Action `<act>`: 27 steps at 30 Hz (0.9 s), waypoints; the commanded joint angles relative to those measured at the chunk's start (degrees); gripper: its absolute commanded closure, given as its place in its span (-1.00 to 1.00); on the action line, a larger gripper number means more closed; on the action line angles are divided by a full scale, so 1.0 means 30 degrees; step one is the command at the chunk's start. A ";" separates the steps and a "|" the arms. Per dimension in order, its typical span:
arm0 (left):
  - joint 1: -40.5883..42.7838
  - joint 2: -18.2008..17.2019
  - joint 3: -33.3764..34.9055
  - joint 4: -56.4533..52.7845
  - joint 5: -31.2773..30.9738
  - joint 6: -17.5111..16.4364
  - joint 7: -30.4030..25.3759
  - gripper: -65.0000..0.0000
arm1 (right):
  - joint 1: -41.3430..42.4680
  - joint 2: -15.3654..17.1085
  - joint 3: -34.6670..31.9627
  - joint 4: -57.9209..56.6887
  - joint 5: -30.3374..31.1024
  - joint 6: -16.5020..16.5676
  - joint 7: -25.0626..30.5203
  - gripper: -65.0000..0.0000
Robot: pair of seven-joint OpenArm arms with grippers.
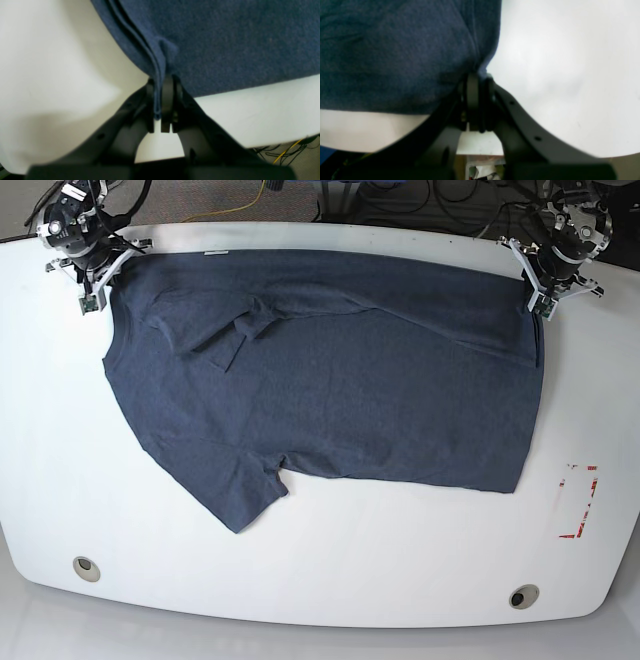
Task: Layout the t-shirt on the table in an organized manner, then fold the t-shirt properly
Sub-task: 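Hold both shoulder corners and pull the shirt taut toward the robot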
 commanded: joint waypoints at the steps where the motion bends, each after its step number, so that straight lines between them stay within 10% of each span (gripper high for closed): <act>1: 0.0494 -0.0176 -0.0381 0.0105 0.0453 -0.0041 0.0698 1.00 | -0.0308 0.0286 0.0151 0.0361 -0.0137 -0.0204 0.0183 1.00; 22: 0.0875 -0.0176 -0.1670 0.0134 0.0541 -0.1316 0.3600 1.00 | -0.1393 0.0256 0.0151 0.0361 -0.0137 -0.0292 0.0183 1.00; 27: 0.0875 -0.0176 -0.1641 0.0134 0.0541 -0.1316 0.3600 0.61 | -0.1363 0.0256 0.0151 0.0361 -0.0195 -0.0350 0.0183 0.79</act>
